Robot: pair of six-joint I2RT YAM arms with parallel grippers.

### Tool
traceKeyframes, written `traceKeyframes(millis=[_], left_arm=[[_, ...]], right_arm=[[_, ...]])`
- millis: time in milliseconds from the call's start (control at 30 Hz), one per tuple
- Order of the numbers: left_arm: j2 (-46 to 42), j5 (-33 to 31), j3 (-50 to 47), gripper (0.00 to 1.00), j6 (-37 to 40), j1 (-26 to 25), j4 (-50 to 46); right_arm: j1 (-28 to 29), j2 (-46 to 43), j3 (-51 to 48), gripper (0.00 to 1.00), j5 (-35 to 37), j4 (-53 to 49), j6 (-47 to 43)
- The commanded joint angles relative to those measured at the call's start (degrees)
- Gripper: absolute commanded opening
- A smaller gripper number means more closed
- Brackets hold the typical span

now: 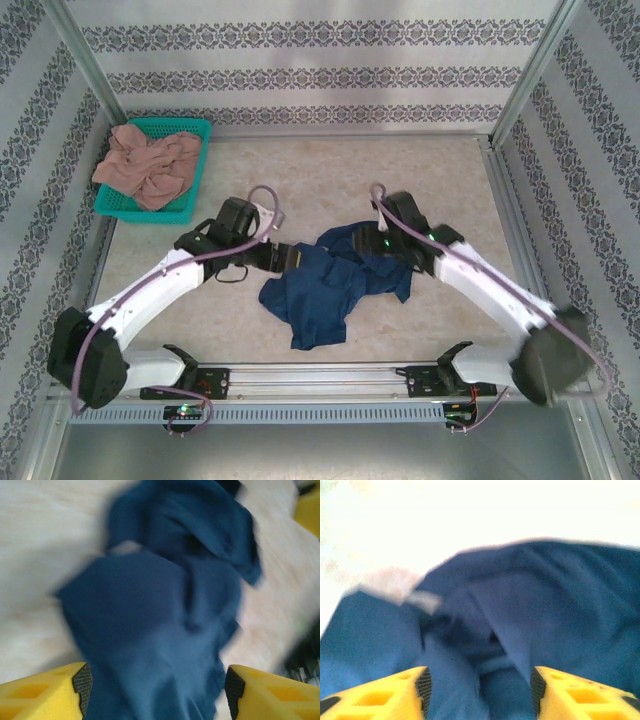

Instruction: Fold the inside-out t-shirt

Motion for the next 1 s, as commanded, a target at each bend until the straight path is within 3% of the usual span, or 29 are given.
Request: traceKeyframes(millis=[0,200,333,400,433,567,600,667,767,900,967], left_arm=[[10.1,-3.8,3.3,0.74,-6.4,1.3,3.1],[25.7,2.9,11.8,0.77,-8.3,2.0,6.6],[30.6,6.6,12.3,0.60,-10.6,1.9,10.1],[30.6,5.4,11.0,0.49,-11.0,1.9,11.6],[30.4,4.9,10.4,0.40,-11.0,2.0,12.4],[26.4,3.7,9.5,0.03,-10.6,3.0,16.1],[24.7,3.1,9.4,0.00,-10.6,3.5,16.9],[19.4,0.2,9.9,0.00,-9.5,4.8,19.1],[10.3,-3.6,12.3,0.00,-5.9,5.5,22.0],[1.6,-2.2,15.4,0.00,-1.7,5.5,20.5],[-3.6,-1.0,13.8,0.00,0.2,5.1,18.7]], right_arm=[[-3.7,10.3,6.3,0.67,-0.5,3.8,-4.7],[-4.0,24.9,13.6,0.77,-1.3,-2.2,-6.0],[-1.5,29.8,13.9,0.76,-3.7,-0.8,-5.3],[-1.2,31.9,14.6,0.69,-4.1,-1.7,-5.2],[-1.4,32.6,14.7,0.61,-4.2,-1.7,-5.3],[-3.8,31.4,16.8,0.10,-4.1,-0.8,-7.2],[-4.5,30.1,18.2,0.02,-3.7,-0.9,-8.2],[-5.8,24.8,21.4,0.00,-2.2,0.0,-10.7],[-8.4,16.0,26.1,0.00,-5.7,2.9,-11.6],[-9.6,7.0,29.8,0.00,-9.6,2.3,-12.1],[-9.6,1.4,27.1,0.00,-9.8,1.4,-11.9]])
